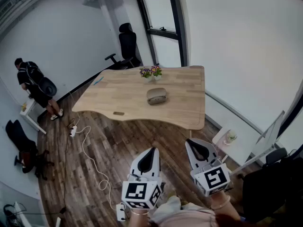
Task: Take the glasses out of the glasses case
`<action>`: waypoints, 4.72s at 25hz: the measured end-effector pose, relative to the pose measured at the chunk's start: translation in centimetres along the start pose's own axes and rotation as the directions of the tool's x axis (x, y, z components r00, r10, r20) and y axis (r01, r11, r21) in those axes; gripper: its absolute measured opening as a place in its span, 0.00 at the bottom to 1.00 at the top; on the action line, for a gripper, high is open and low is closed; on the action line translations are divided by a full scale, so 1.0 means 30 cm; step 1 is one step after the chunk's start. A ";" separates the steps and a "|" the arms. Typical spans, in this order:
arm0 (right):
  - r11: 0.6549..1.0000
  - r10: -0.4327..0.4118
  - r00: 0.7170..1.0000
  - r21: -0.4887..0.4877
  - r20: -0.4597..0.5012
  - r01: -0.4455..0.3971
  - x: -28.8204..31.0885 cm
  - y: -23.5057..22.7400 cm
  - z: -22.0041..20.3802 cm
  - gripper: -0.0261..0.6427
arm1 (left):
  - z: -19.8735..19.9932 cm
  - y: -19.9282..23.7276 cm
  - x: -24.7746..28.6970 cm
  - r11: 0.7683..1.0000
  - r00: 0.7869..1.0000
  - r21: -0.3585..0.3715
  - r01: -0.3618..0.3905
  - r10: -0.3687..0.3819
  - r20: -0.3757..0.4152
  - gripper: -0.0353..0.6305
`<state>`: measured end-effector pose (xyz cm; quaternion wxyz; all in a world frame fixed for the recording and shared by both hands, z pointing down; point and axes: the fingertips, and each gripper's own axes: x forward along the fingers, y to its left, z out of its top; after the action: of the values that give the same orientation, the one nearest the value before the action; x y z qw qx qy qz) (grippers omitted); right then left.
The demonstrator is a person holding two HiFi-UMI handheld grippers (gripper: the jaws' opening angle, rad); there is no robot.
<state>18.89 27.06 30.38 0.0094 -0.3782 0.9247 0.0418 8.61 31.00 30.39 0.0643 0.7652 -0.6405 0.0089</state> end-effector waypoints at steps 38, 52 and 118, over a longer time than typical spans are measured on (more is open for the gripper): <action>0.996 -0.067 0.998 0.066 0.001 0.067 0.503 -0.019 -0.095 0.04 | -0.053 0.445 0.292 0.995 0.996 -0.060 0.078 -0.080 -0.027 0.05; 0.998 -0.055 0.998 0.033 -0.008 0.055 0.622 -0.089 -0.131 0.04 | -0.053 0.477 0.433 0.993 0.994 -0.055 0.101 -0.103 -0.031 0.05; 0.972 0.233 0.963 0.021 -0.133 -0.232 1.497 -0.567 -0.438 0.04 | -0.192 0.841 1.331 0.990 0.989 -0.121 -0.068 0.051 -0.139 0.05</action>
<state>-1.08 -17.53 40.09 -0.0571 -0.2689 0.9614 0.0147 -8.61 -11.78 42.14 0.1552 0.7378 -0.6565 0.0226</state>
